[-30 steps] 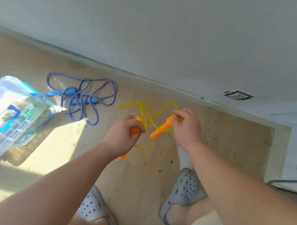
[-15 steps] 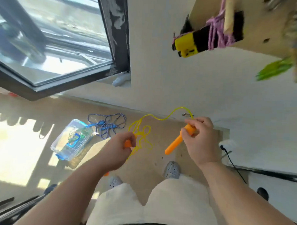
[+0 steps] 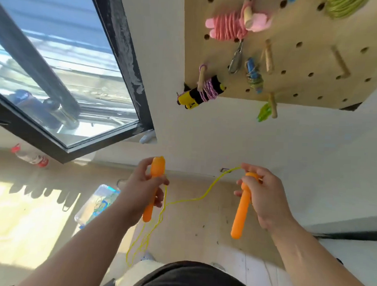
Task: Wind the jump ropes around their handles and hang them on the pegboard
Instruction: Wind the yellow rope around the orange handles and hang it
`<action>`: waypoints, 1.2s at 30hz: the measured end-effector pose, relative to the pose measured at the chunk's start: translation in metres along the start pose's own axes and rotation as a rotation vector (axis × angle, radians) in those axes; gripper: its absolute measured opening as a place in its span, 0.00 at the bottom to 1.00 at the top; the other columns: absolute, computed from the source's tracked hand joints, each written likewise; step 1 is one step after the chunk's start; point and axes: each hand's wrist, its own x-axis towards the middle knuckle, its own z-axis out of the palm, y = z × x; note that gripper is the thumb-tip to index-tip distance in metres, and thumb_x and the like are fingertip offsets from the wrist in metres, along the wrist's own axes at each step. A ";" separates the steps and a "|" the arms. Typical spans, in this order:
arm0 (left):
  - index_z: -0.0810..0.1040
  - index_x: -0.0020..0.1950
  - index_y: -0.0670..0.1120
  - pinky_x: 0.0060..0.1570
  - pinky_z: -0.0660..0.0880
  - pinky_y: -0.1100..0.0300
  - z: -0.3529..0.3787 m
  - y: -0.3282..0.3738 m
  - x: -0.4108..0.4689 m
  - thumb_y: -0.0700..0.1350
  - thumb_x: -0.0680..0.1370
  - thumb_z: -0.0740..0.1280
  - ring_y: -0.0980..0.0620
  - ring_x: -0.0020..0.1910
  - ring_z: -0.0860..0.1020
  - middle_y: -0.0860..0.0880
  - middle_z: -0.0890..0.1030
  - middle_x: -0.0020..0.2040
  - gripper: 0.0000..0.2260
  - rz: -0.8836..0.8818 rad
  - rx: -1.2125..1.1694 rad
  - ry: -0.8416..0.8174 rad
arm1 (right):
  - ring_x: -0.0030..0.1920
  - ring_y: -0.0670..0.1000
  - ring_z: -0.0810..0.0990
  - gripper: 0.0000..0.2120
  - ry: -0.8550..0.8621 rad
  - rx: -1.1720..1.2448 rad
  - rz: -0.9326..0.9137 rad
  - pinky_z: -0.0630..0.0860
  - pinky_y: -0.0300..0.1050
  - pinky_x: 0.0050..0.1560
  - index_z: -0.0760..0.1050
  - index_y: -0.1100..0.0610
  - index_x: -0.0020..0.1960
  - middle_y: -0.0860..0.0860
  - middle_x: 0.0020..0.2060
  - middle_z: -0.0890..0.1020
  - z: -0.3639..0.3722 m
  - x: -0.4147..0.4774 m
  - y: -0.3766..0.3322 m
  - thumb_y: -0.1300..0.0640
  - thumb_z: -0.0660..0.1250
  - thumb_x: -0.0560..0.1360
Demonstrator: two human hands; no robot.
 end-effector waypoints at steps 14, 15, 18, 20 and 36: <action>0.62 0.66 0.68 0.41 0.80 0.57 0.192 0.025 -0.097 0.47 0.65 0.80 0.56 0.42 0.78 0.61 0.76 0.48 0.39 0.352 0.632 -0.242 | 0.57 0.51 0.84 0.19 -0.287 0.146 -0.039 0.77 0.56 0.64 0.80 0.37 0.61 0.50 0.60 0.83 -0.105 -0.051 -0.023 0.57 0.70 0.75; 0.61 0.66 0.68 0.42 0.79 0.55 0.198 0.026 -0.098 0.45 0.67 0.78 0.56 0.43 0.78 0.60 0.76 0.48 0.37 0.392 0.690 -0.224 | 0.57 0.50 0.84 0.19 -0.265 0.173 -0.052 0.77 0.56 0.64 0.81 0.37 0.59 0.49 0.59 0.83 -0.111 -0.051 -0.022 0.58 0.71 0.75; 0.62 0.62 0.66 0.38 0.80 0.50 0.211 0.029 -0.102 0.41 0.67 0.71 0.53 0.41 0.79 0.54 0.78 0.45 0.32 0.438 0.759 -0.189 | 0.57 0.51 0.84 0.19 -0.255 0.225 -0.093 0.78 0.56 0.63 0.83 0.38 0.55 0.48 0.57 0.85 -0.125 -0.053 -0.021 0.63 0.72 0.76; 0.62 0.60 0.66 0.34 0.77 0.57 0.218 0.032 -0.105 0.41 0.66 0.70 0.55 0.38 0.77 0.54 0.77 0.41 0.31 0.453 0.814 -0.162 | 0.56 0.48 0.82 0.18 -0.234 0.156 -0.136 0.79 0.51 0.61 0.83 0.39 0.56 0.46 0.55 0.84 -0.134 -0.055 -0.019 0.61 0.74 0.75; 0.62 0.59 0.55 0.37 0.69 0.55 0.217 0.039 -0.115 0.47 0.73 0.68 0.49 0.41 0.74 0.55 0.72 0.40 0.20 0.564 1.361 -0.207 | 0.36 0.48 0.75 0.18 -0.426 -0.461 -0.486 0.73 0.51 0.40 0.76 0.49 0.40 0.47 0.33 0.79 -0.186 -0.049 -0.020 0.42 0.54 0.80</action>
